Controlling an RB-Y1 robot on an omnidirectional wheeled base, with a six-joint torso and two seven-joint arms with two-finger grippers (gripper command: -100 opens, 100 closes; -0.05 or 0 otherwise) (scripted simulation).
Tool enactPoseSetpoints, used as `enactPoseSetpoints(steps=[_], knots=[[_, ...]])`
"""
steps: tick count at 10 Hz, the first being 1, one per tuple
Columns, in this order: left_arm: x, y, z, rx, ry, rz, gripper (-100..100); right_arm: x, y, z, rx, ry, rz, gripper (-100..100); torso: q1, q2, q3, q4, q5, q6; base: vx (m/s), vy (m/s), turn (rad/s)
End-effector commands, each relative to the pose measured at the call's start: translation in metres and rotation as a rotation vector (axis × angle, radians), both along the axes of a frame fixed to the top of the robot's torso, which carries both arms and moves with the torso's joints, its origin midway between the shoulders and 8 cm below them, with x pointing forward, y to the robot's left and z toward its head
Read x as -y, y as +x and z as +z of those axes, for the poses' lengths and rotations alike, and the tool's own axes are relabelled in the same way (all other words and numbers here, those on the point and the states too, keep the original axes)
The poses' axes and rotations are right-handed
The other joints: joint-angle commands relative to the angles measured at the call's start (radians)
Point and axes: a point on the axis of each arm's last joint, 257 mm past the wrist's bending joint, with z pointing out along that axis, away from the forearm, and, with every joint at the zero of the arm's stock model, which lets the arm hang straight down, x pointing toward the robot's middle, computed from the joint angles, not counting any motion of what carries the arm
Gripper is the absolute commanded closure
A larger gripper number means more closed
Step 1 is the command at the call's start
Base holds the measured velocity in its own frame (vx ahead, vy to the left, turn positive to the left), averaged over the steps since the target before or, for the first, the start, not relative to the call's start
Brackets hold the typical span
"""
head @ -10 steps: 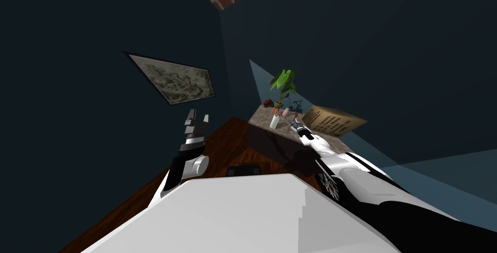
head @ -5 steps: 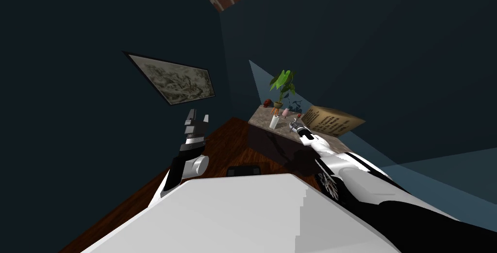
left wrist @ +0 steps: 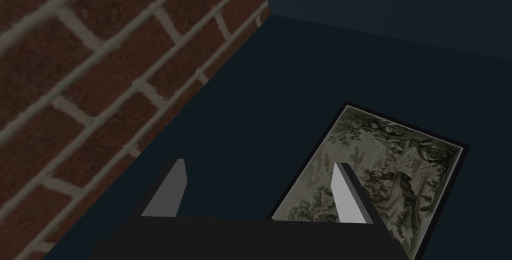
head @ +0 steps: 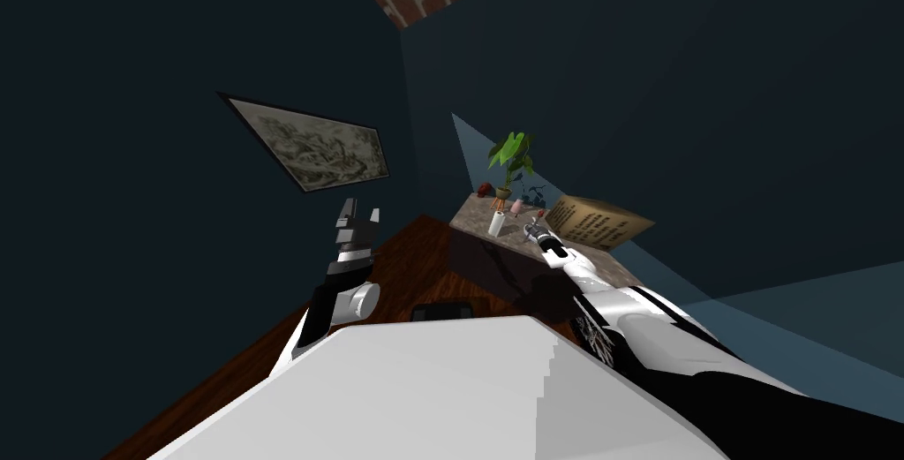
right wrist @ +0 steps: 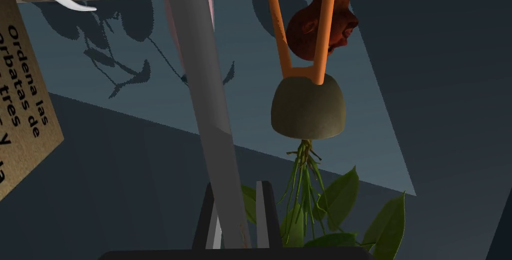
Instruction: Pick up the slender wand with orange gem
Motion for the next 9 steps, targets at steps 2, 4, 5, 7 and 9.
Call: enactPoseSetpoints(steps=[2, 4, 5, 7, 9], knots=[[0.000, 0.000, 0.000, 0.000, 0.000, 0.000, 0, -0.017, 0.002, -0.007, -0.010, 0.005, 0.043, 100, 0.000, -0.002, -0.002, -0.002, -0.002, -0.003, 0.027, -0.013, 0.001], [0.000, 0.000, 0.000, 0.000, 0.000, 0.000, 0, -0.035, -0.015, -0.038, -0.050, 0.038, 0.061, 100, -0.001, -0.005, -0.006, -0.006, -0.008, -0.003, 0.084, -0.050, -0.033], [0.000, 0.000, 0.000, 0.000, 0.000, 0.000, 0, -0.043, -0.022, -0.049, -0.047, 0.095, 0.048, 100, -0.003, -0.007, -0.009, -0.010, -0.012, -0.004, 0.106, -0.049, -0.064], [0.000, 0.000, 0.000, 0.000, 0.000, 0.000, 0, -0.055, -0.029, -0.058, -0.072, 0.061, 0.084, 100, -0.008, -0.014, -0.016, -0.018, -0.021, -0.007, 0.059, -0.034, -0.018], [0.000, 0.000, 0.000, 0.000, 0.000, 0.000, 0, -0.059, -0.031, -0.059, -0.072, 0.060, 0.093, 100, -0.008, -0.015, -0.019, -0.024, -0.029, -0.008, -0.001, -0.002, 0.013]])
